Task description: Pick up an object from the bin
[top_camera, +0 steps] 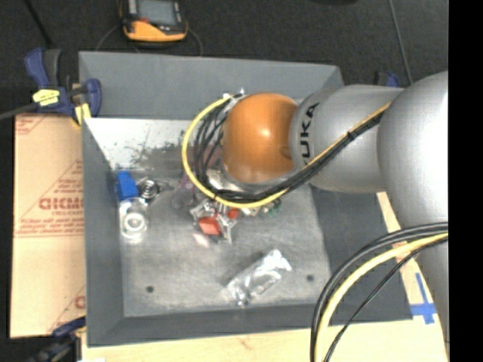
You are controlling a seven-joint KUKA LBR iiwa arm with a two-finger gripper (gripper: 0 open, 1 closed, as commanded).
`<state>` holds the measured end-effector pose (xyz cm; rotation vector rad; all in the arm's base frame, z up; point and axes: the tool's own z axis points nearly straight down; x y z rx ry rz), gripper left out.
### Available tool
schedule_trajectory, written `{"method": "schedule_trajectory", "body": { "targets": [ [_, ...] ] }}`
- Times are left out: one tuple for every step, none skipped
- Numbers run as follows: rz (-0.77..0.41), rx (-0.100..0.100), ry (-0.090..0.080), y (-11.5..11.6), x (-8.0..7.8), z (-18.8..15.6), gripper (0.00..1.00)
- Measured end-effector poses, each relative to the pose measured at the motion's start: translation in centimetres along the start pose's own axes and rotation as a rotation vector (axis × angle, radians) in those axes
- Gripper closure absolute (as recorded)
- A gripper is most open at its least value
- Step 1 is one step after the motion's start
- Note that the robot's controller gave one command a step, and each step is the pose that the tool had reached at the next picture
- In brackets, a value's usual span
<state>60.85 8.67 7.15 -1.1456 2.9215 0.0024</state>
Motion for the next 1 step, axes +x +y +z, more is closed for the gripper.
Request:
{"method": "schedule_trajectory", "body": {
  "targets": [
    [0.058,0.007,-0.006,-0.30,1.63,-14.40,1.00]
  ]
}}
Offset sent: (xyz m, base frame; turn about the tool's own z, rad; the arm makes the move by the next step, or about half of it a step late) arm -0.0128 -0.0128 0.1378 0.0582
